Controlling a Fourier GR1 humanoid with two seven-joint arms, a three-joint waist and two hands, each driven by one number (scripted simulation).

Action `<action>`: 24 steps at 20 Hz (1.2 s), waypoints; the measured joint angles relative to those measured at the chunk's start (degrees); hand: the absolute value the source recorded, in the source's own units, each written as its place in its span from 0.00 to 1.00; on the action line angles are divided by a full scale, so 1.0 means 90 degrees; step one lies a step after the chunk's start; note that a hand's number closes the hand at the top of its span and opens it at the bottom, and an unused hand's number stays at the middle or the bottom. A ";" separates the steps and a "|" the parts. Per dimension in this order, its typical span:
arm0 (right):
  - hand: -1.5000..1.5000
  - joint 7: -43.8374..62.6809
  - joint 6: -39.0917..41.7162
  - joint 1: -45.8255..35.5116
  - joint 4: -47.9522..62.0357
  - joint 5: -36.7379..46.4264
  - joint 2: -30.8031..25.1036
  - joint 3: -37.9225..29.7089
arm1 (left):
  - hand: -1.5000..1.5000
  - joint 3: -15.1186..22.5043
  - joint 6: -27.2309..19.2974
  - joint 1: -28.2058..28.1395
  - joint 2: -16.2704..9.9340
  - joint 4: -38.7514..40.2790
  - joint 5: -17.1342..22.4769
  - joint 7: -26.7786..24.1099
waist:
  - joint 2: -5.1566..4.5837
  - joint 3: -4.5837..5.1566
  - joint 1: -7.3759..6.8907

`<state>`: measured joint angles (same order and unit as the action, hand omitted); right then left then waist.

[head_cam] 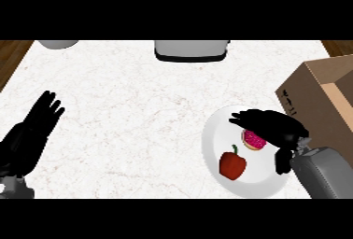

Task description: Pick the cupcake from the plate and place it in the cardboard box

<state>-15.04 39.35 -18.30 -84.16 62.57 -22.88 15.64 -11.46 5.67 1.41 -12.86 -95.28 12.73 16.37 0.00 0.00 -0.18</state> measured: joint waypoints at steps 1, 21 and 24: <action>0.00 -0.0045 -0.0069 -0.0033 0.0123 0.0066 0.0046 -0.0012 | 0.50 -0.0037 0.0027 0.0010 0.0000 0.0028 0.0022 -0.0010 | 0.0000 0.0001 -0.0002; 1.00 -0.1022 -0.0890 -0.0491 0.1099 0.0697 0.0478 -0.0315 | 0.50 -0.0155 0.0180 0.0142 0.0119 0.0139 -0.0086 -0.0019 | -0.0001 -0.0001 -0.0005; 1.00 -0.1116 -0.1013 -0.0474 0.1139 0.0788 0.0566 -0.0315 | 0.50 -0.0105 0.0146 0.0107 0.0185 0.0097 -0.0147 0.0013 | 0.0000 0.0000 -0.0001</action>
<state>-25.09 30.23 -22.56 -73.91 69.66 -17.79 12.81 -12.41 6.98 2.37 -11.19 -94.41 11.41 16.48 0.00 -0.01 -0.19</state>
